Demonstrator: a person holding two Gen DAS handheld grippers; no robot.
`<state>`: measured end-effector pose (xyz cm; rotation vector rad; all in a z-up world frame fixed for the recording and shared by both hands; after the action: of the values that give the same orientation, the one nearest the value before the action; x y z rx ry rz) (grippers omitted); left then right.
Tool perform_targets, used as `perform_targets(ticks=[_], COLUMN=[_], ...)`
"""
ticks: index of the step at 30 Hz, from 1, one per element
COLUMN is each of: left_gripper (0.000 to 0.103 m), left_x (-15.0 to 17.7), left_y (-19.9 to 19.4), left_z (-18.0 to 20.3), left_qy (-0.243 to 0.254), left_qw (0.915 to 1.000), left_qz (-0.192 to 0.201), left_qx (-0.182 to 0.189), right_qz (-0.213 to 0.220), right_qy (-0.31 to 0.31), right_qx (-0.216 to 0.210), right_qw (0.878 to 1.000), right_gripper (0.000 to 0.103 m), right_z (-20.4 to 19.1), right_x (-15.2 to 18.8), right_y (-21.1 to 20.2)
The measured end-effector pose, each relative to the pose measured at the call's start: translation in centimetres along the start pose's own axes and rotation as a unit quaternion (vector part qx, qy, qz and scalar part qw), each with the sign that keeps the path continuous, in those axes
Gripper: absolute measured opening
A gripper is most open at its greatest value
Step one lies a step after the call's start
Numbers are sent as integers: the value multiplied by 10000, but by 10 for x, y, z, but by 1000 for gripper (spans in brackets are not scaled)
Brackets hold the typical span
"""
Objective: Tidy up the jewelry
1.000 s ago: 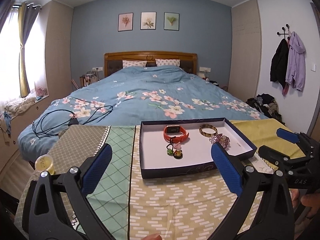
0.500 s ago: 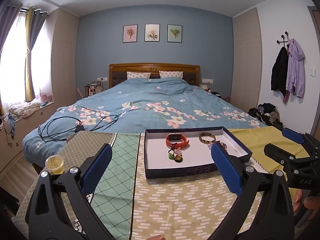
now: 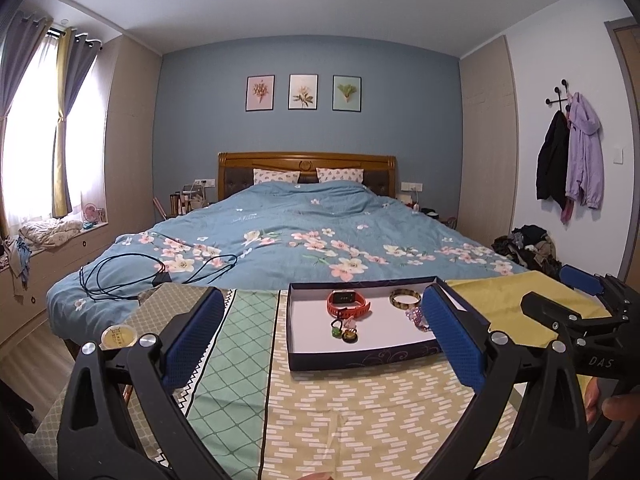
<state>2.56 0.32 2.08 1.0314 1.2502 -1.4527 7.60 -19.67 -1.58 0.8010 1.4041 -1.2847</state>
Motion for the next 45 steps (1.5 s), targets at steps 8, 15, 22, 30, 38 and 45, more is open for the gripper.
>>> perform_targets(ticks=[8, 15, 22, 30, 38, 45], left_gripper=[98, 98, 98, 98, 98, 98], left_x=[-1, -1, -2, -2, -2, -1], left_y=[-7, -9, -9, -9, -9, -9], left_z=[1, 1, 3, 5, 5, 8], left_qy=[44, 56, 47, 32, 36, 28], left_qw=[9999, 9999, 9999, 10000, 9999, 10000], left_qz=[92, 99, 88, 82, 82, 80], left_qx=[1, 10, 35, 46, 47, 49], right_qz=[73, 81, 119, 93, 71, 107], right_qy=[0, 15, 13, 27, 34, 70], right_qx=[68, 110, 141, 175, 181, 210], right_qw=[9999, 9999, 9998, 9998, 9998, 9997], right_gripper=[96, 96, 96, 96, 96, 96], right_z=[0, 1, 0, 0, 0, 0], right_x=[-1, 0, -2, -3, -3, -4], right_y=[-5, -7, -10, -10, -10, -10])
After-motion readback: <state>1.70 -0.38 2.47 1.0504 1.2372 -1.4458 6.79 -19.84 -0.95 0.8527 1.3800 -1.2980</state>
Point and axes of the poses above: each gripper's, at about its wrist camera, not at the fingertips, and y roughly the way its jaws point, z to its right, x to its underside, the point moved 4 cm from there along y, roughly the way its jaws point, and after that the axes turned 6 degrees about -y, right-handed, at the moved point
